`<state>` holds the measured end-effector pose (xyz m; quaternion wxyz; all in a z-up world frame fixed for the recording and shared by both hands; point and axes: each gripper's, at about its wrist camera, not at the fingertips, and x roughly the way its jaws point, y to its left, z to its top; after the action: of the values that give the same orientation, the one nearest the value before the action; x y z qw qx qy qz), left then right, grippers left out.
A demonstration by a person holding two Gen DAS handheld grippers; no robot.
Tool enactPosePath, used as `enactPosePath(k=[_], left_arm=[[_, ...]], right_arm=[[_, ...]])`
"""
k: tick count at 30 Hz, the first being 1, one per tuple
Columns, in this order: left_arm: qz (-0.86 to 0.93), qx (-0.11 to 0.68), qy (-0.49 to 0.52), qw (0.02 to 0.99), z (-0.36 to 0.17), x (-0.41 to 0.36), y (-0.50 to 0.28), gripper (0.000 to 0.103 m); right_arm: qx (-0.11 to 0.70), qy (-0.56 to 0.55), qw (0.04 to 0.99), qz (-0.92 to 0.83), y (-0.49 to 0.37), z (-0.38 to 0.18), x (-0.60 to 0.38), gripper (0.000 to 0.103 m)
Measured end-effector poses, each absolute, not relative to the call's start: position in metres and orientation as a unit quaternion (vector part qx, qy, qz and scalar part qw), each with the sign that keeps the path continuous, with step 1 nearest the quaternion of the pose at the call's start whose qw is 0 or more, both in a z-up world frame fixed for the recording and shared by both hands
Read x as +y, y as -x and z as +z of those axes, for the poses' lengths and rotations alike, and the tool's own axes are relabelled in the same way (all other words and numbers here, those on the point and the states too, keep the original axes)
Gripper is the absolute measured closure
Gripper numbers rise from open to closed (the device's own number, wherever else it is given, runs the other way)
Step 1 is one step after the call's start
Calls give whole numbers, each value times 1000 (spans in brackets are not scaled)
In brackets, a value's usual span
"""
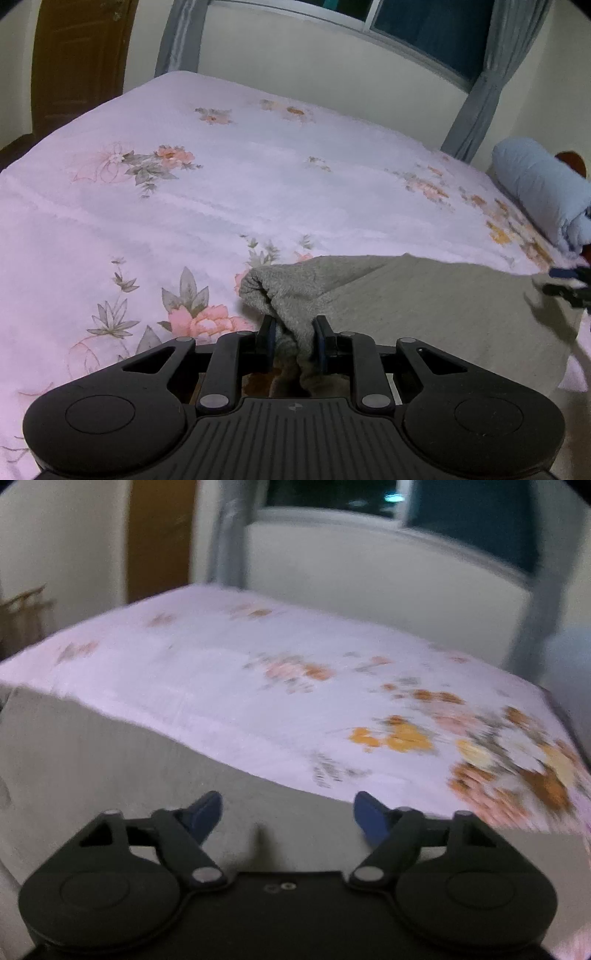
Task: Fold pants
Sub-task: 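Close the right gripper on the sweatpants leg hem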
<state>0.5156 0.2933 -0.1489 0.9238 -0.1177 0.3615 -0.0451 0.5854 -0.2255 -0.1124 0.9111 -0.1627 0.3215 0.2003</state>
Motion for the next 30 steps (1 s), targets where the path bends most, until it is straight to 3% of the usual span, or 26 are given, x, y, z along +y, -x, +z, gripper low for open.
enactPosePath(k=[2, 7, 10, 12, 13, 14, 23, 24, 26, 28, 30], left_arm=[[-43, 368, 113, 922, -151, 294, -520, 81], [-34, 387, 97, 916, -159, 289, -534, 81], [-30, 391, 91, 916, -162, 287, -536, 81], [-27, 389, 91, 916, -162, 286, -535, 81], [-25, 388, 90, 917, -161, 286, -535, 81], [-23, 387, 89, 918, -160, 285, -534, 81], [-29, 368, 88, 925, -139, 286, -517, 81], [-27, 368, 86, 926, -138, 285, -517, 81], [-26, 362, 88, 928, -135, 284, -516, 82], [-24, 359, 91, 928, -135, 286, -516, 82], [-27, 362, 93, 927, -138, 289, -517, 82]], right_arm=[[326, 184, 901, 219, -601, -121, -223, 48], [348, 197, 882, 250, -630, -138, -232, 62], [382, 194, 859, 279, -642, -149, -236, 60], [385, 207, 852, 288, -640, -152, -235, 64], [388, 206, 850, 290, -638, -151, -234, 87], [388, 210, 849, 290, -636, -150, -233, 103], [315, 233, 881, 266, -594, -111, -245, 103], [319, 232, 880, 265, -598, -109, -245, 94], [333, 227, 874, 271, -609, -110, -246, 65], [335, 238, 869, 275, -616, -118, -244, 42], [341, 241, 856, 304, -625, -127, -242, 45]])
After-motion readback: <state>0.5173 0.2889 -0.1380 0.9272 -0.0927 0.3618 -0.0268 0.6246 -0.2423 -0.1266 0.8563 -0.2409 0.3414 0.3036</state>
